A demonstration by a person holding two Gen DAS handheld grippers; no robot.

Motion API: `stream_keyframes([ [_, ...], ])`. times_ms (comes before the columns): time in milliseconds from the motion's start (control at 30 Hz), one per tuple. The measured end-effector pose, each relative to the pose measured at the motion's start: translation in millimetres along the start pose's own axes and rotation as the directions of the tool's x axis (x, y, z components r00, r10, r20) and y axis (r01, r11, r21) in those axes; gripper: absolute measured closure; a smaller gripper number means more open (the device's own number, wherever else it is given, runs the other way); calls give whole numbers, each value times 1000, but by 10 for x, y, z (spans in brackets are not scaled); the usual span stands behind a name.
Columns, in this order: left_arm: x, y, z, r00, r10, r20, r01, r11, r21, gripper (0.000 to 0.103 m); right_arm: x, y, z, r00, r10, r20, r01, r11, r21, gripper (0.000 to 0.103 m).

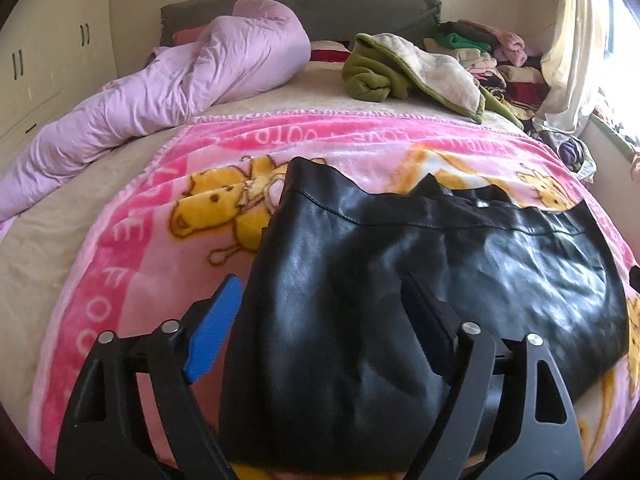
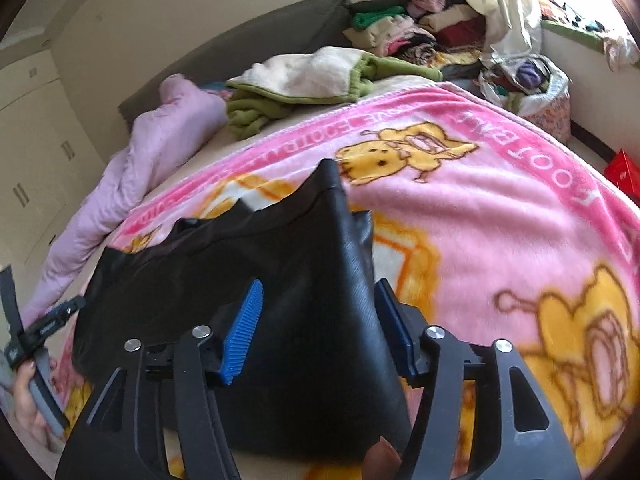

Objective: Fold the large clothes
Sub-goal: 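Open both tools and smooth the folded jacket flat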

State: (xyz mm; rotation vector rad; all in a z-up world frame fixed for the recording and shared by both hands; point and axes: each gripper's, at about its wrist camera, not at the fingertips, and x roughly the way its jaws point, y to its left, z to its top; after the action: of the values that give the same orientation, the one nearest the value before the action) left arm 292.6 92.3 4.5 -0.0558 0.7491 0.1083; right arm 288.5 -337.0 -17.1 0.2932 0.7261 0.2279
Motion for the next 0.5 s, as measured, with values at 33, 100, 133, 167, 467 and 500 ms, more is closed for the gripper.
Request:
stream_keyframes([
  [33,-18,-16,-29,1000,3,-10,-3,1000,2,21,-28,37,-28,1000,5,1,-5,1000,-11,44],
  [100,-26,-21,-88,999,9,-31,-9,1000,3,17,-99,134,-117,1000,23,-8,-24,999,-45,44],
  [133,-23,-20,-118,999,15,-42,-15,1000,3,17,-113,171,-155,999,28,-15,-29,998,-57,44],
  [167,-20,-10,-162,998,21,-58,-21,1000,1,17,-119,224,-215,999,42,-33,-45,996,-76,44],
  [467,150,153,-487,986,37,-160,-44,998,-41,9,162,309,-544,983,-40,-178,25,996,-84,43],
  [500,164,162,-504,987,34,-160,-41,998,-46,8,175,315,-549,983,-49,-179,33,996,-88,43],
])
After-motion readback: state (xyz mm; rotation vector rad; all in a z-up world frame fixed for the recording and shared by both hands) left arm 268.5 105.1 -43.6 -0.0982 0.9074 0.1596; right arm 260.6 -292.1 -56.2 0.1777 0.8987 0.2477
